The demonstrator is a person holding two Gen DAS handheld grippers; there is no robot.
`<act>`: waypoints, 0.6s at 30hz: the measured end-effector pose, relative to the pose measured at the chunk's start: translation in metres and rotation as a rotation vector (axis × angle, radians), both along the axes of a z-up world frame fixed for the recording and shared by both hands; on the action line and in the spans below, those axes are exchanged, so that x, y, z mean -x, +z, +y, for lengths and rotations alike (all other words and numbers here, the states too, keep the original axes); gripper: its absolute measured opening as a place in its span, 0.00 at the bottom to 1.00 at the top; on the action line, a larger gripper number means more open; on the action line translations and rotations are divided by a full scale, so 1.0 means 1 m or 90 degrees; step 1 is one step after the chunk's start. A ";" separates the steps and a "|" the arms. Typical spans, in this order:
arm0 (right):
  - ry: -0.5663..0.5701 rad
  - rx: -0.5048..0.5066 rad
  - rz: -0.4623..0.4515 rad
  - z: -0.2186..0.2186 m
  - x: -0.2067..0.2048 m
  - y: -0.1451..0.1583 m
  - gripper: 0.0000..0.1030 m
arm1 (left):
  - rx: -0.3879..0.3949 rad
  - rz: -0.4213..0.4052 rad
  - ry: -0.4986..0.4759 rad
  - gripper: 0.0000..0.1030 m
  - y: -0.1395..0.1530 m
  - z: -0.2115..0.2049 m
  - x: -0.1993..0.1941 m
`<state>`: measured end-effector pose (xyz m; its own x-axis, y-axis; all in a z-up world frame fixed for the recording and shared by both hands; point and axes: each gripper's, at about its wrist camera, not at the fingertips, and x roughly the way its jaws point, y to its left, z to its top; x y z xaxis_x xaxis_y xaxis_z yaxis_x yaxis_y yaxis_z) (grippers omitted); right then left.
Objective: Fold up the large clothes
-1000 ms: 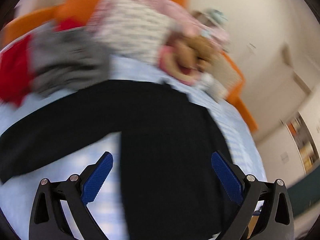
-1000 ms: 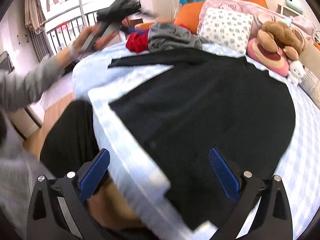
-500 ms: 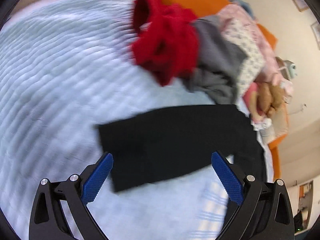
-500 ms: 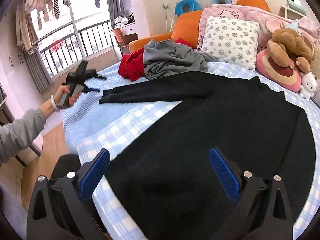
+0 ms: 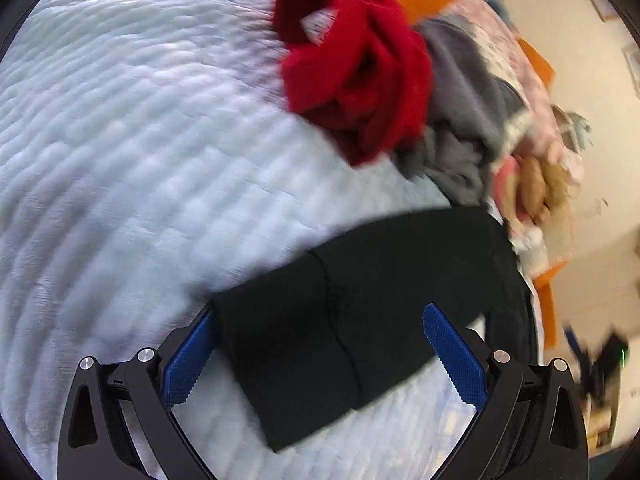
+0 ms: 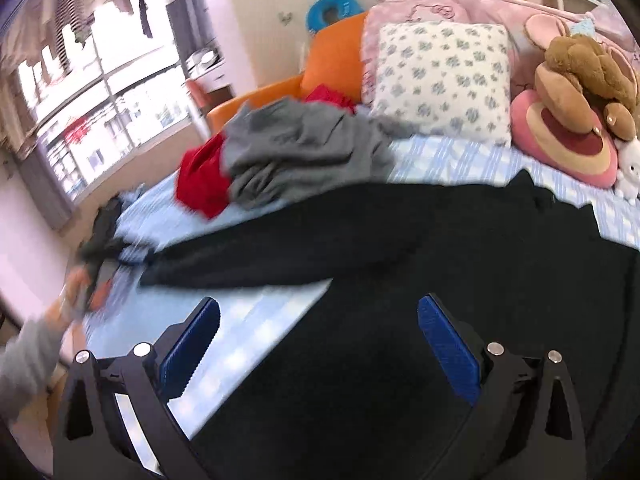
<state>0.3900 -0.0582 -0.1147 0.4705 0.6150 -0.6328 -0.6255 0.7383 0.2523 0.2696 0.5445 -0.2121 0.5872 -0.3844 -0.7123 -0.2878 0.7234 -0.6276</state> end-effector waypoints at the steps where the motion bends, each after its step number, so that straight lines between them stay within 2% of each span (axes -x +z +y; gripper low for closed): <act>1: -0.012 -0.006 0.007 0.005 -0.021 -0.001 0.95 | 0.008 -0.008 -0.027 0.97 0.000 -0.007 -0.001; 2: -0.024 -0.011 0.017 0.009 -0.041 -0.003 0.95 | 0.002 -0.009 -0.042 0.97 0.001 -0.013 -0.001; 4: -0.050 -0.015 0.046 0.016 -0.084 -0.011 0.85 | -0.023 -0.013 -0.054 0.97 0.001 -0.020 -0.001; 6: -0.079 -0.008 0.094 0.024 -0.134 -0.026 0.66 | 0.002 -0.029 -0.035 0.97 -0.002 -0.016 0.001; 8: -0.100 0.000 0.129 0.027 -0.170 -0.041 0.57 | 0.043 -0.050 -0.018 0.97 -0.006 -0.007 0.003; 12: -0.151 0.040 0.187 0.028 -0.231 -0.076 0.55 | 0.057 -0.058 -0.034 0.96 -0.006 -0.007 0.002; 13: -0.163 0.040 0.200 0.025 -0.241 -0.084 0.55 | 0.063 -0.058 -0.033 0.92 -0.006 -0.006 0.001; 14: -0.171 0.035 0.211 0.023 -0.248 -0.090 0.55 | 0.092 -0.067 -0.038 0.74 -0.007 -0.004 0.001; 15: -0.175 0.029 0.225 0.021 -0.257 -0.097 0.56 | 0.130 -0.072 -0.048 0.66 -0.009 -0.004 -0.001; 16: -0.178 0.030 0.231 0.020 -0.260 -0.102 0.56 | 0.141 -0.063 -0.056 0.63 -0.012 -0.006 -0.005; 18: -0.180 0.043 0.239 0.018 -0.269 -0.113 0.56 | 0.092 -0.028 -0.067 0.59 -0.017 -0.014 -0.013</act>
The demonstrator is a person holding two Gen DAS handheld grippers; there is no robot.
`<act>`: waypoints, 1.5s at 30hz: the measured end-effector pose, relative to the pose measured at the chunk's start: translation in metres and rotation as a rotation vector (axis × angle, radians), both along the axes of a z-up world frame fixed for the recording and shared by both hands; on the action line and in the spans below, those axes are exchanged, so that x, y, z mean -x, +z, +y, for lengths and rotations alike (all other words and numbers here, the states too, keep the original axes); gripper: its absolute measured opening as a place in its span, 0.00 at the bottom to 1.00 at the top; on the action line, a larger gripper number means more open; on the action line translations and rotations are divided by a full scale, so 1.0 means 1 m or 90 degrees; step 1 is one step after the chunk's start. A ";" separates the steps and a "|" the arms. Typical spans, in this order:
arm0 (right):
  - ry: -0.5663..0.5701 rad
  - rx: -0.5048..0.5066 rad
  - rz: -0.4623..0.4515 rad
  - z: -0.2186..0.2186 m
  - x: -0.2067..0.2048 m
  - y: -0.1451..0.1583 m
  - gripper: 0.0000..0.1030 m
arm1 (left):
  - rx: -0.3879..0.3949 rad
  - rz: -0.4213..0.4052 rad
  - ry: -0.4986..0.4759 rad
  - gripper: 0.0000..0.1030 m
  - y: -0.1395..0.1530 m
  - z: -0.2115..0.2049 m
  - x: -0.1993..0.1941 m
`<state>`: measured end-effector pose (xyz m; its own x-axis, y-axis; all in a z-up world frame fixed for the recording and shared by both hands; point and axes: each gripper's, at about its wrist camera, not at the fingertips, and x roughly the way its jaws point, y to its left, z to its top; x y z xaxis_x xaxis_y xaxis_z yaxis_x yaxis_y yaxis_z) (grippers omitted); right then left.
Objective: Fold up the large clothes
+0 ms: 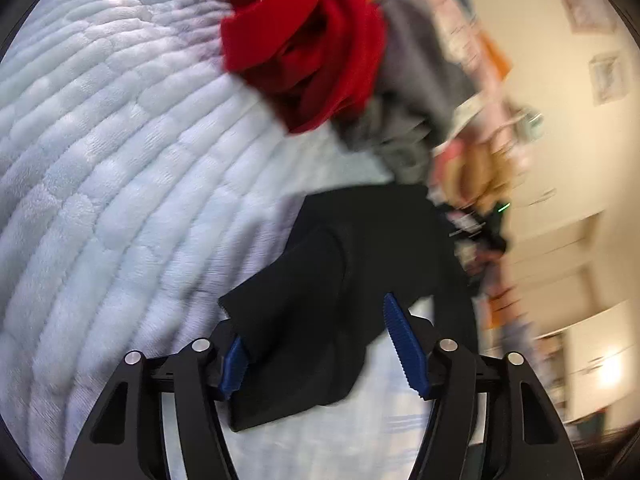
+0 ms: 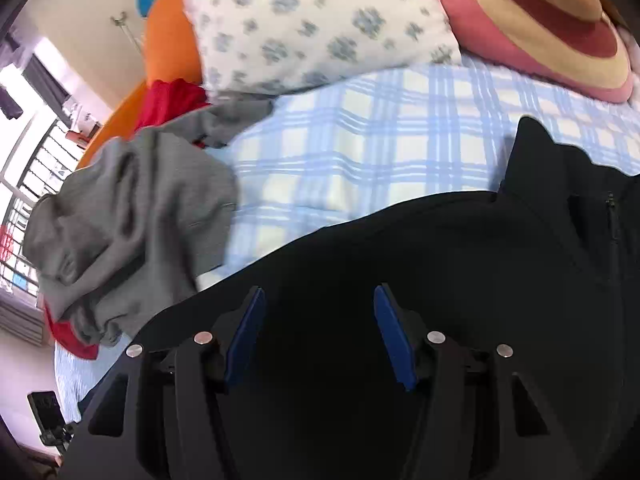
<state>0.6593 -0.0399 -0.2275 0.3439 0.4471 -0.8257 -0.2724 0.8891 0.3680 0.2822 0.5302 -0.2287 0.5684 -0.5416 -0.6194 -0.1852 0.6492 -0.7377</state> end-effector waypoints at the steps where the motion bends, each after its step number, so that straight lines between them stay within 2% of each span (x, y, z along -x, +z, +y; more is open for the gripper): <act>1: 0.004 0.002 0.002 0.000 -0.004 -0.003 0.56 | -0.017 0.002 -0.004 0.59 0.000 -0.004 -0.002; 3: 0.012 0.008 0.000 -0.002 -0.005 -0.006 0.56 | -0.016 0.007 -0.002 0.60 0.002 -0.003 0.000; 7: 0.045 0.043 -0.012 -0.004 -0.005 -0.010 0.56 | -0.115 0.019 0.004 0.61 0.016 -0.004 0.009; 10: 0.056 0.050 -0.019 -0.003 -0.008 -0.012 0.55 | -0.144 0.028 0.018 0.59 0.015 -0.006 0.001; 12: 0.053 0.041 -0.020 -0.005 -0.010 -0.012 0.55 | -0.178 0.037 0.016 0.44 0.015 -0.010 -0.007; 14: 0.063 0.049 -0.018 -0.004 -0.016 -0.010 0.54 | -0.172 0.042 0.013 0.26 0.017 -0.009 -0.008; 16: 0.081 0.074 -0.029 -0.003 -0.018 -0.007 0.54 | -0.181 0.045 -0.003 0.20 0.021 -0.014 -0.007; 18: 0.098 0.085 -0.029 -0.002 -0.021 -0.007 0.39 | -0.219 0.047 -0.006 0.18 0.034 -0.026 0.000; 19: 0.111 0.082 -0.023 -0.002 -0.022 -0.009 0.34 | -0.226 0.031 -0.008 0.18 0.045 -0.032 0.006; 21: 0.123 0.086 -0.020 0.000 -0.024 -0.011 0.15 | -0.251 -0.011 -0.010 0.18 0.070 -0.044 0.017; 23: 0.141 0.073 -0.010 0.005 -0.025 -0.015 0.02 | -0.282 -0.054 -0.015 0.18 0.102 -0.064 0.023; 25: 0.151 0.111 -0.009 0.014 -0.030 -0.023 0.02 | -0.303 -0.096 -0.031 0.18 0.130 -0.085 0.025; 27: 0.140 0.103 0.010 0.017 -0.037 -0.032 0.01 | -0.323 -0.143 -0.063 0.18 0.161 -0.116 0.023; 30: 0.120 0.082 0.025 0.016 -0.045 -0.040 0.01 | -0.316 -0.214 -0.159 0.18 0.200 -0.174 0.015; 31: 0.120 0.085 0.027 0.017 -0.047 -0.042 0.01 | -0.303 -0.237 -0.222 0.18 0.211 -0.202 0.013; 33: 0.118 0.094 0.028 0.020 -0.049 -0.042 0.01 | -0.312 -0.271 -0.315 0.18 0.224 -0.251 0.014; 35: 0.111 0.100 0.033 0.022 -0.051 -0.042 0.01 | -0.314 -0.298 -0.420 0.18 0.228 -0.303 0.017; 38: 0.114 0.115 0.026 0.025 -0.050 -0.041 0.01 | -0.362 -0.313 -0.572 0.18 0.220 -0.379 0.028; 41: 0.113 0.109 0.022 0.026 -0.050 -0.042 0.01 | -0.414 -0.293 -0.731 0.18 0.195 -0.446 0.048; 43: 0.112 0.104 0.020 0.024 -0.049 -0.042 0.01 | -0.442 -0.273 -0.795 0.18 0.180 -0.474 0.059; 45: 0.115 0.107 0.017 0.023 -0.048 -0.041 0.00 | -0.434 -0.244 -0.848 0.18 0.162 -0.496 0.069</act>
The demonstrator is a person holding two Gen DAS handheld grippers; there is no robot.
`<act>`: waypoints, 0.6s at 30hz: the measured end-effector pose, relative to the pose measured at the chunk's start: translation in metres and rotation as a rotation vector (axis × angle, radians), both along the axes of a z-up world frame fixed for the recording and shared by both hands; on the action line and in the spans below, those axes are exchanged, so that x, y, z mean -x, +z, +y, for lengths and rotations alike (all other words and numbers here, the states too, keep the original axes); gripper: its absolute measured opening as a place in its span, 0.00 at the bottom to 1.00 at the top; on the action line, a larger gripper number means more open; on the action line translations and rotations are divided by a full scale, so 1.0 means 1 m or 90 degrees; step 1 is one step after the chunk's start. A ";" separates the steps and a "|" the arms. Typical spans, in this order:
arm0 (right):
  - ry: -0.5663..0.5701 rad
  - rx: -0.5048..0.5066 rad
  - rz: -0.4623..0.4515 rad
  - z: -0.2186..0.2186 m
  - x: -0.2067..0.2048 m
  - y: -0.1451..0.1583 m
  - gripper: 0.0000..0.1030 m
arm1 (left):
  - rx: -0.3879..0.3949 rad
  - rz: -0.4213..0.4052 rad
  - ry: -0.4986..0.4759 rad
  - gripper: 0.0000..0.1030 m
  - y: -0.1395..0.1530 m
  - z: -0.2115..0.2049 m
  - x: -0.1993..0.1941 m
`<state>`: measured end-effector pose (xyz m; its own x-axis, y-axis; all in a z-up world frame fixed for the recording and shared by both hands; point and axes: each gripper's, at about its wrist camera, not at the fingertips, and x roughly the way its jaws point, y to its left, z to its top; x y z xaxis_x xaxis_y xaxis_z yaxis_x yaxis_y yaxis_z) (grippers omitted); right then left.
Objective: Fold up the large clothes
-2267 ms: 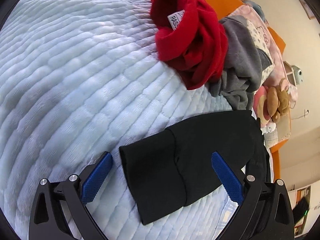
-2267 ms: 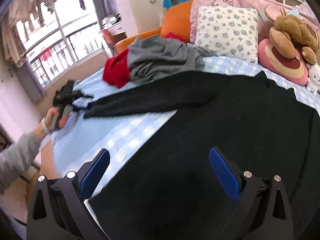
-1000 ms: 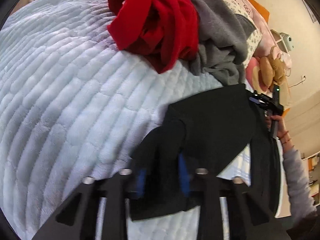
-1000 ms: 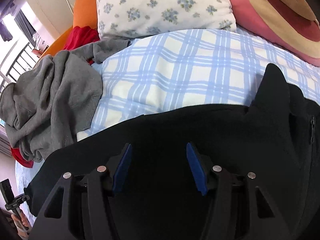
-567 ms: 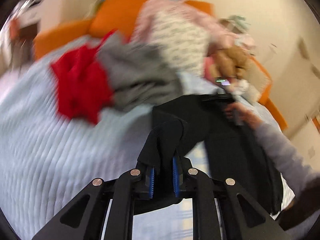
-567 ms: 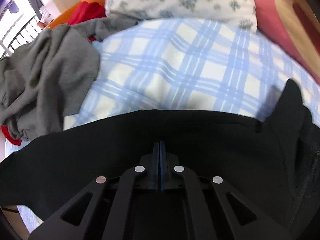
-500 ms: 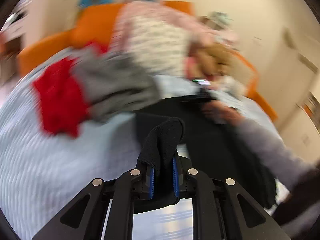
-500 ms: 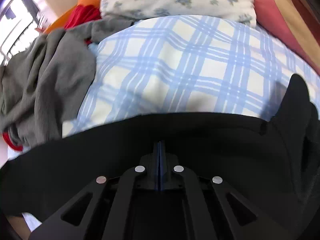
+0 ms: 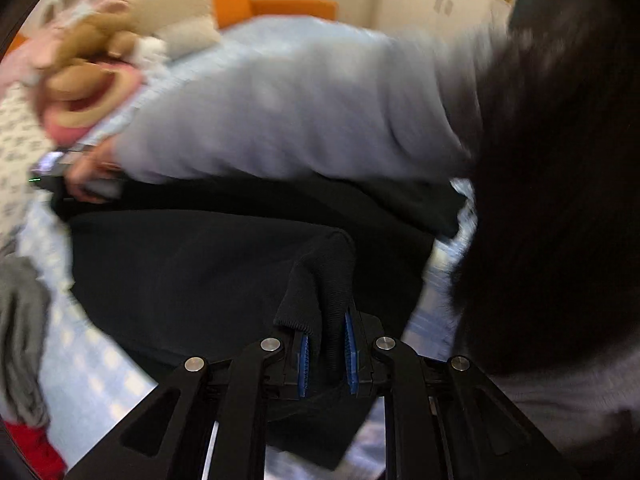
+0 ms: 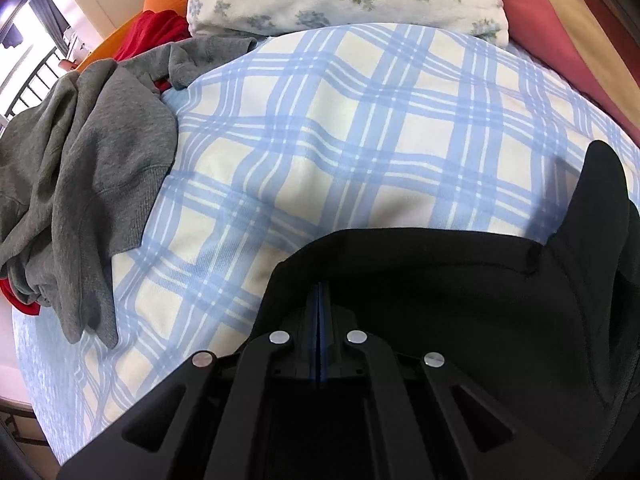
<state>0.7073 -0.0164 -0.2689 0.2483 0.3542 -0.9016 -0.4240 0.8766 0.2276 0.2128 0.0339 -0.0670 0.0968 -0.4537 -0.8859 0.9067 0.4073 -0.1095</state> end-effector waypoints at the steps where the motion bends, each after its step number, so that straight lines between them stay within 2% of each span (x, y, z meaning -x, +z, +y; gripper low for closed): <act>1: 0.003 0.004 0.000 0.000 0.000 0.001 0.00 | -0.011 0.007 -0.011 0.18 -0.006 -0.006 0.003; 4: 0.009 0.016 0.001 0.003 0.000 0.002 0.00 | -0.070 0.015 -0.059 0.17 -0.036 -0.027 0.024; 5: 0.010 0.018 -0.001 0.003 0.000 0.002 0.00 | -0.075 0.043 -0.075 0.10 -0.045 -0.029 0.031; 6: 0.010 0.018 -0.002 0.003 0.001 0.002 0.00 | -0.078 0.082 -0.093 0.09 -0.055 -0.033 0.038; 9: 0.007 0.015 -0.003 0.000 0.002 0.003 0.00 | -0.132 0.072 -0.104 0.10 -0.089 -0.043 0.053; 12: 0.010 0.020 -0.010 0.000 0.003 0.002 0.00 | -0.101 0.120 -0.063 0.11 -0.106 -0.043 0.044; 18: -0.006 0.040 -0.048 0.003 0.011 0.002 0.00 | -0.055 0.140 -0.024 0.16 -0.118 -0.040 0.048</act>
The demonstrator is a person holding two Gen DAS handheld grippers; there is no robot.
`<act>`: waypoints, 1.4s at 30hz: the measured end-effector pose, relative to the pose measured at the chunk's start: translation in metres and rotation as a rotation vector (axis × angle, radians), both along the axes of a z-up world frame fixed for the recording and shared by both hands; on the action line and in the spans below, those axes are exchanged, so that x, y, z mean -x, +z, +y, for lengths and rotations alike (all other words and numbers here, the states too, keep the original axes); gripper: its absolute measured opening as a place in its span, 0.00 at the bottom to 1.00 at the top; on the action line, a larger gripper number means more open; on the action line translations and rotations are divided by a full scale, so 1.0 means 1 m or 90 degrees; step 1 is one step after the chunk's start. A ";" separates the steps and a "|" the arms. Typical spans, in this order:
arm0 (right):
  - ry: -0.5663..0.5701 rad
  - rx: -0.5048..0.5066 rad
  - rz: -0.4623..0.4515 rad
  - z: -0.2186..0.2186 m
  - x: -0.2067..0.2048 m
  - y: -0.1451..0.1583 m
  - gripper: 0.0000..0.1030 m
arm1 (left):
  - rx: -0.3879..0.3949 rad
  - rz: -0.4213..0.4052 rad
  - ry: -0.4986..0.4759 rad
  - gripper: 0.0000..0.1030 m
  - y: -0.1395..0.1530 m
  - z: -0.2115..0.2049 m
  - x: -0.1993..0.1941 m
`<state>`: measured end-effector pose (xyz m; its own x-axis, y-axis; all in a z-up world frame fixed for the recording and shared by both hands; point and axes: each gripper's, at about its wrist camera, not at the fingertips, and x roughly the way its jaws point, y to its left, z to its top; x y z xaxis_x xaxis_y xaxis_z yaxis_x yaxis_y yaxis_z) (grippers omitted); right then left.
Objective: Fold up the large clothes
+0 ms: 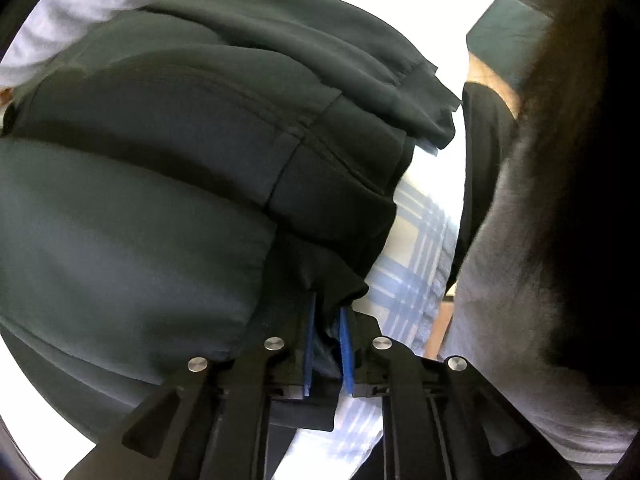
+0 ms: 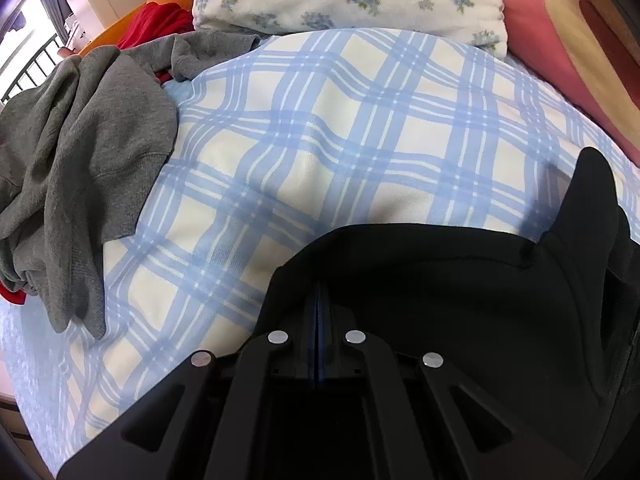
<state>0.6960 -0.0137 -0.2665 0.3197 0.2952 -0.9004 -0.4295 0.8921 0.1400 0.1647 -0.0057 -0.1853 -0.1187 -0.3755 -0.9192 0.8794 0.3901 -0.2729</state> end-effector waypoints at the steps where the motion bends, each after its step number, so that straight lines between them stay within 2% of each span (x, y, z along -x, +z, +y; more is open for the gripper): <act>1: -0.008 0.012 -0.017 0.002 0.005 0.000 0.00 | 0.008 -0.002 0.003 0.17 -0.001 0.002 0.002; 3: -0.013 0.049 -0.050 0.010 0.012 0.001 0.00 | 0.018 0.013 0.025 0.19 -0.001 0.003 0.000; 4: -0.009 0.088 -0.073 0.018 0.016 0.003 0.00 | 0.023 0.017 0.039 0.20 -0.001 0.005 -0.001; 6: -0.008 0.139 -0.105 0.028 0.022 0.007 0.07 | 0.024 -0.007 0.065 0.23 0.002 0.004 0.008; 7: -0.015 0.148 -0.110 0.029 0.024 0.011 0.10 | 0.026 -0.025 0.078 0.29 0.005 0.005 0.015; 8: -0.030 0.156 -0.116 0.026 0.027 0.018 0.28 | 0.028 -0.041 0.086 0.47 0.008 0.004 0.022; 9: -0.047 0.150 -0.131 0.018 0.034 0.032 0.58 | 0.029 -0.054 0.090 0.63 0.012 0.004 0.032; 10: -0.053 0.139 -0.141 0.012 0.039 0.041 0.72 | 0.028 -0.071 0.097 0.92 0.017 0.004 0.045; 11: -0.057 0.123 -0.155 0.002 0.047 0.058 0.83 | 0.033 -0.078 0.102 0.94 0.021 0.003 0.050; 13: -0.054 0.105 -0.164 -0.016 0.062 0.086 0.82 | 0.056 -0.057 0.121 0.94 0.027 0.013 0.049; 16: -0.022 0.055 -0.178 -0.043 0.104 0.134 0.81 | 0.112 -0.033 0.189 0.94 0.051 0.037 0.057; 18: 0.030 0.036 -0.198 -0.053 0.148 0.163 0.76 | 0.140 -0.040 0.234 0.94 0.071 0.059 0.038; 20: 0.078 0.020 -0.218 -0.065 0.198 0.183 0.74 | 0.152 -0.073 0.294 0.94 0.092 0.080 0.029; 22: 0.122 0.009 -0.224 -0.073 0.244 0.195 0.65 | 0.144 -0.113 0.350 0.95 0.106 0.095 0.010; 24: 0.153 -0.007 -0.210 -0.081 0.282 0.198 0.44 | 0.112 -0.152 0.414 0.95 0.109 0.111 -0.017; 27: 0.191 -0.038 -0.164 -0.095 0.349 0.184 0.26 | 0.089 -0.162 0.511 0.95 0.108 0.131 -0.068; 29: 0.199 -0.051 -0.152 -0.100 0.383 0.171 0.23 | 0.100 -0.139 0.563 0.95 0.101 0.145 -0.113; 31: 0.202 -0.060 -0.143 -0.103 0.414 0.154 0.21 | 0.121 -0.114 0.585 0.95 0.092 0.147 -0.150; 33: 0.198 -0.077 -0.136 -0.104 0.437 0.137 0.15 | 0.109 -0.124 0.588 0.95 0.084 0.141 -0.181; 35: 0.192 -0.097 -0.120 -0.104 0.456 0.122 0.15 | 0.086 -0.140 0.573 0.95 0.072 0.126 -0.208; 39: 0.182 -0.108 -0.095 -0.101 0.482 0.094 0.15 | 0.064 -0.051 0.579 0.95 0.027 0.110 -0.270; 40: 0.176 -0.105 -0.091 -0.102 0.484 0.089 0.15 | 0.034 -0.031 0.595 0.95 0.012 0.108 -0.284; 42: 0.161 -0.085 -0.072 -0.103 0.489 0.070 0.15 | -0.011 -0.027 0.601 0.94 -0.006 0.106 -0.299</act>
<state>0.2074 -0.1163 -0.1969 0.3170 0.4917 -0.8110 -0.6547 0.7321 0.1880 0.4637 0.1004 -0.1916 0.2614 -0.2859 -0.9219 0.2071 0.9495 -0.2357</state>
